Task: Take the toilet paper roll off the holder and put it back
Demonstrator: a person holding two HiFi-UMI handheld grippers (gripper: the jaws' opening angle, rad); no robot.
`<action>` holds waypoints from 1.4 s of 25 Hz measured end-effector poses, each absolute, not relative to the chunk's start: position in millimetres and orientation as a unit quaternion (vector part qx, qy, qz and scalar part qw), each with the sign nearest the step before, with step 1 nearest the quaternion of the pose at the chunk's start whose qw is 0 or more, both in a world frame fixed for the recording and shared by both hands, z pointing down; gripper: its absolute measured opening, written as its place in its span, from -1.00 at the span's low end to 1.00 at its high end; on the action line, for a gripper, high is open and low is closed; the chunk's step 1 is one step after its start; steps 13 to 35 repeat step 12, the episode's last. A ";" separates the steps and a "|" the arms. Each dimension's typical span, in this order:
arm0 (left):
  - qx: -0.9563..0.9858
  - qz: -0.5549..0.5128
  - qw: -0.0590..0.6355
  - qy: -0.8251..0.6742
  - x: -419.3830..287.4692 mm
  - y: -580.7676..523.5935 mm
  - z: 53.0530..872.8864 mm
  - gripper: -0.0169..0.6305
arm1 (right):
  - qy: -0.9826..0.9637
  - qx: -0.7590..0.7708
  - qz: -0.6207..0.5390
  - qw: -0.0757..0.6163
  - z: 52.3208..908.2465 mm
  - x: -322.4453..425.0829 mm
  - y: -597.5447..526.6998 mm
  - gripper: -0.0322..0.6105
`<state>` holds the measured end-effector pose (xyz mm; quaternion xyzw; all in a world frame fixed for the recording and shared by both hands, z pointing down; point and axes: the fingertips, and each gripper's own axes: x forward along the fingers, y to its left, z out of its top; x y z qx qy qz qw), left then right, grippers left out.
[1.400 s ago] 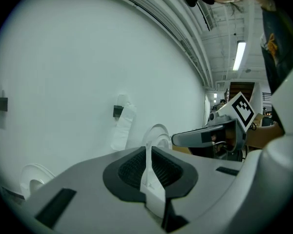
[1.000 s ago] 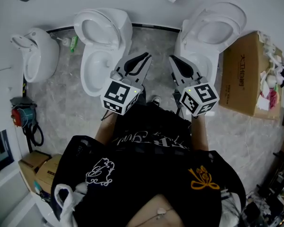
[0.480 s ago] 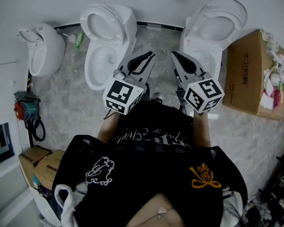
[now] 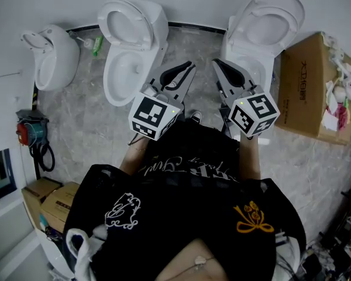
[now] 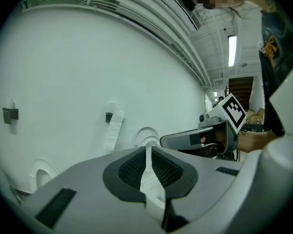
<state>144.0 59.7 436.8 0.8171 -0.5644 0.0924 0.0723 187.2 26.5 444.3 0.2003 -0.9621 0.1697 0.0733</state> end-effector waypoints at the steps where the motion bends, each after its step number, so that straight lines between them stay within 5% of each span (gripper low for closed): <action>1: 0.817 0.093 0.073 -0.564 144.6 62.0 437.2 -0.80 | -0.962 0.201 0.169 0.074 444.5 188.2 27.9 -0.86; 35: 0.815 0.092 0.079 -0.566 142.6 70.6 445.0 -0.80 | -0.961 0.203 0.169 0.081 451.9 187.3 33.9 -0.86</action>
